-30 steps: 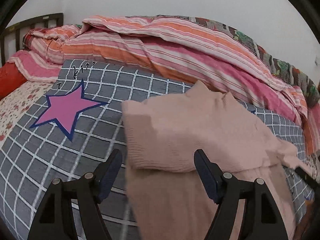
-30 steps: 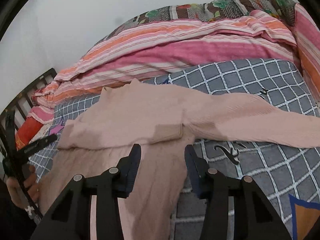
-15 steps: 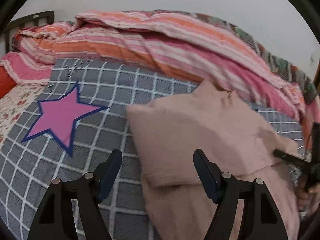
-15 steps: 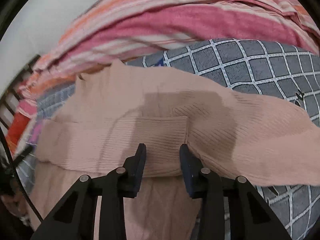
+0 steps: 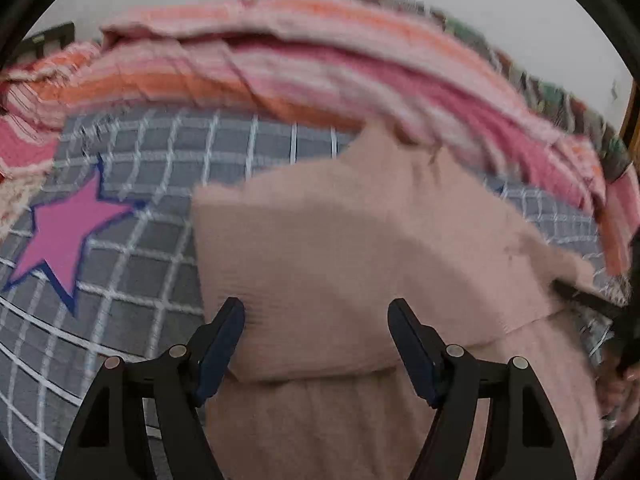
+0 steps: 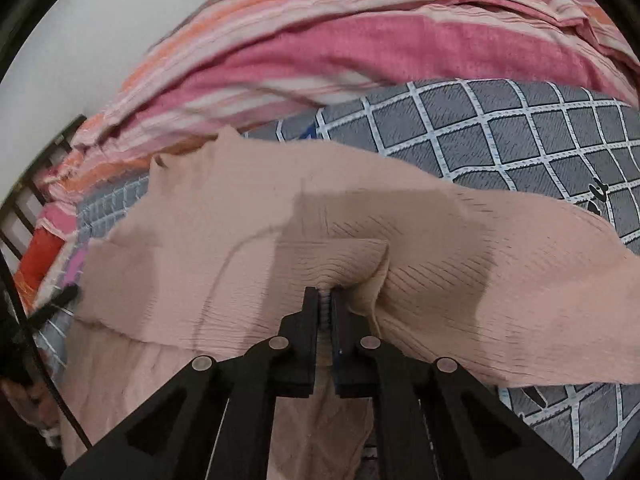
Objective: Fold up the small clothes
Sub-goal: 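Fold the held sleeve across the sweater body with the left tool and release, then grasp the other sleeve cuff with the right tool and lift it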
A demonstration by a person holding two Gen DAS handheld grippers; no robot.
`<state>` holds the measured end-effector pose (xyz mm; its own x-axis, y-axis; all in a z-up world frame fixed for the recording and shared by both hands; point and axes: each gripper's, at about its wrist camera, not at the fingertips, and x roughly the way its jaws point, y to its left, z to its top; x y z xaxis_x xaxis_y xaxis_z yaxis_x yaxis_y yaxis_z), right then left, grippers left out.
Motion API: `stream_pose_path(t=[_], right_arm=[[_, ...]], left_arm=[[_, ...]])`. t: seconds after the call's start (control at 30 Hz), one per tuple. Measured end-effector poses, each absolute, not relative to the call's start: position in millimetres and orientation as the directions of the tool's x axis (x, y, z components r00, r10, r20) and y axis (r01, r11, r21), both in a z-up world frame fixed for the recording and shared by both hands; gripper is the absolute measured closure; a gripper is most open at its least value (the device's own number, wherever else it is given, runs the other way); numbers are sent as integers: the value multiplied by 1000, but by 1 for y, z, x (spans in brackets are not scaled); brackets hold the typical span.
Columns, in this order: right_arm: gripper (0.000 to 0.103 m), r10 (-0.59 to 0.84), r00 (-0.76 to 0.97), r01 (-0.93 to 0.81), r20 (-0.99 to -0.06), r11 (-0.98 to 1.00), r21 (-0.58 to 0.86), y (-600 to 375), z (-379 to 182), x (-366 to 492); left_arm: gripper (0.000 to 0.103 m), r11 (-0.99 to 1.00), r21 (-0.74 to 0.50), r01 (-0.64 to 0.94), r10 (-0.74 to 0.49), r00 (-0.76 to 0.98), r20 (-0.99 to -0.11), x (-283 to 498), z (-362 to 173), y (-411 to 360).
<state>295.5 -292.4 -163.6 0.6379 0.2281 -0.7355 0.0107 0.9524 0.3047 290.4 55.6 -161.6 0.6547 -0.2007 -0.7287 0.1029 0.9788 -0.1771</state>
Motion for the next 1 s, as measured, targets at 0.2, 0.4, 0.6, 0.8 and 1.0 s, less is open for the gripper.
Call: stream_pose_path(t=[0.2, 0.4, 0.6, 0.8, 1.0], right_arm=[[60, 141, 692, 57, -708, 967, 249, -325, -135, 250], [40, -82, 737, 282, -671, 940, 194, -406, -123, 190], [35, -201, 667, 487, -718, 846, 215, -491, -148, 138], [35, -111, 682, 483, -723, 811, 331, -520, -169, 118], [35, -136, 676, 528, -725, 775, 348, -548, -171, 130]], left_arm=[[23, 986, -121, 118, -169, 656, -735, 287, -165, 47], [21, 989, -102, 110, -149, 670, -727, 282, -164, 45], [19, 989, -101, 103, -145, 673, -726, 282, -164, 46], [17, 991, -84, 107, -134, 669, -731, 283, -165, 44], [14, 990, -83, 117, -140, 664, -735, 286, -167, 45]])
